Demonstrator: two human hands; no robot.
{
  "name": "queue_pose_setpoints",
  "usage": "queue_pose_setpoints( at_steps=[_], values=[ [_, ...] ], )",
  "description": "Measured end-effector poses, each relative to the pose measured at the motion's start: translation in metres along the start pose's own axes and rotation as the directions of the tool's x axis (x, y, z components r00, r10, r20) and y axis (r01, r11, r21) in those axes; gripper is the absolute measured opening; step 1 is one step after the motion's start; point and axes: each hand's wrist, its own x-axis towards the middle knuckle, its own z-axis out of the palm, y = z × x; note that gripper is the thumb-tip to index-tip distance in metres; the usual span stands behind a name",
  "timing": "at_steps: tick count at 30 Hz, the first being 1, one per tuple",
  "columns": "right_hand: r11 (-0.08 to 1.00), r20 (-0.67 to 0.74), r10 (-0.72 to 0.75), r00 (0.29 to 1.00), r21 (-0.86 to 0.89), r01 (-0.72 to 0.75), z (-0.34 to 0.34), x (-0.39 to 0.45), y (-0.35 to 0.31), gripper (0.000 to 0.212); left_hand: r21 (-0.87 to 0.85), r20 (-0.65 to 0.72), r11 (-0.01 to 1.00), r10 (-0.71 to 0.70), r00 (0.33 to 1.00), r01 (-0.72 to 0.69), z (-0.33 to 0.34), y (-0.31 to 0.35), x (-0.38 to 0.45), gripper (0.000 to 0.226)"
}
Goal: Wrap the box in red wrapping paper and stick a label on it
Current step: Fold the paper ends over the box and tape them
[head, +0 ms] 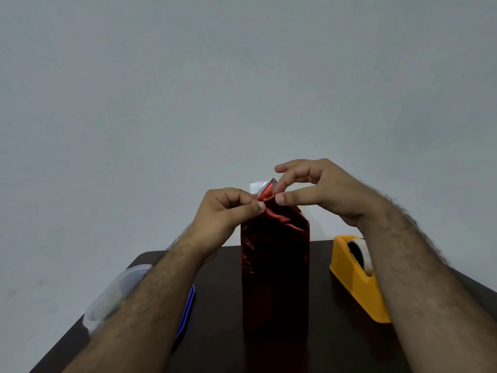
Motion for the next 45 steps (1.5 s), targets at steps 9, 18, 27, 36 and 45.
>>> queue_pose_setpoints(
  at_steps=[9, 18, 27, 36, 45],
  values=[
    [0.990, -0.071, 0.087, 0.994, 0.117, -0.079, 0.007, 0.012, 0.018, 0.006, -0.047, -0.054, 0.998, -0.042, 0.998, 0.040, 0.004, -0.005, 0.001, 0.028],
    [0.952, -0.031, 0.173, 0.984, 0.262, -0.159, 0.010, 0.017, 0.035, 0.005, -0.084, -0.026, 0.915, -0.398, 0.917, 0.395, 0.005, -0.006, 0.002, 0.080],
    [0.950, -0.105, 0.231, 0.967, 0.241, -0.201, 0.016, 0.021, 0.034, 0.012, -0.083, -0.051, 0.943, -0.329, 0.943, 0.324, 0.007, -0.009, 0.002, 0.063],
    [0.909, 0.035, 0.232, 0.972, 0.349, -0.229, 0.007, 0.016, 0.033, 0.047, 0.003, -0.183, 0.977, -0.209, 0.961, 0.213, 0.010, -0.012, 0.003, 0.056],
    [0.941, -0.041, 0.296, 0.954, 0.183, -0.284, 0.010, 0.017, 0.030, 0.045, 0.298, -0.302, 0.954, 0.072, 0.951, 0.023, 0.016, -0.006, 0.002, 0.034]
  ],
)
